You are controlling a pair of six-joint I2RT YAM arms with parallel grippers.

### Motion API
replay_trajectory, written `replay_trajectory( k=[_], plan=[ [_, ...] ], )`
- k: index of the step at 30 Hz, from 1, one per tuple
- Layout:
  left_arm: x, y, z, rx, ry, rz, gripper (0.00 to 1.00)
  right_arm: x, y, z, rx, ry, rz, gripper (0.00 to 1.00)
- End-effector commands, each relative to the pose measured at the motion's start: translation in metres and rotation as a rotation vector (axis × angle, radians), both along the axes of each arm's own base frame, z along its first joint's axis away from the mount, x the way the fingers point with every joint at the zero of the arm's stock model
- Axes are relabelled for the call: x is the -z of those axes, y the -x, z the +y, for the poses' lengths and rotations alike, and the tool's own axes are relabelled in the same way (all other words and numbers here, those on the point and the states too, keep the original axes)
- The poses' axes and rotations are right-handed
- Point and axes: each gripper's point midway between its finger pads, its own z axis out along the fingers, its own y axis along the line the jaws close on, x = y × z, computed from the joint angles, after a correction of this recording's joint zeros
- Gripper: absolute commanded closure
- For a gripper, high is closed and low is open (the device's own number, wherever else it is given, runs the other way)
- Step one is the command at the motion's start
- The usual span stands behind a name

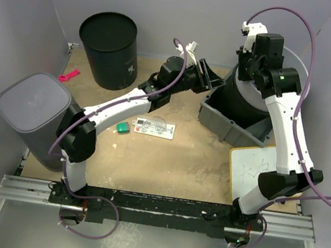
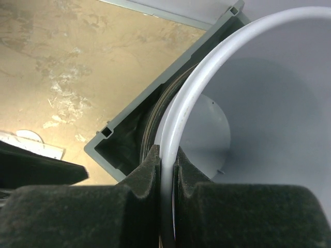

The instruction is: Turn the large container upside down

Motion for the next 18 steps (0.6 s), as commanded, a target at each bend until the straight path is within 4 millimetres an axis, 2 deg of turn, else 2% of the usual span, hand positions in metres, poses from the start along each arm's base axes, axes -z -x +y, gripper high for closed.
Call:
replay_trajectory(
  k=[1,5,18],
  plan=[
    [-0.044,0.01,-0.02,0.062,0.216,-0.021,0.57,-0.07,-0.001,-0.008,0.025,-0.024,-0.243,1.0],
    [-0.029,0.009,-0.035,0.086,0.229,0.02,0.59,-0.069,0.0,-0.006,0.018,-0.033,-0.239,1.0],
    [-0.028,0.017,-0.063,0.152,0.29,0.047,0.65,-0.067,0.003,0.002,-0.011,-0.055,-0.228,1.0]
  ],
)
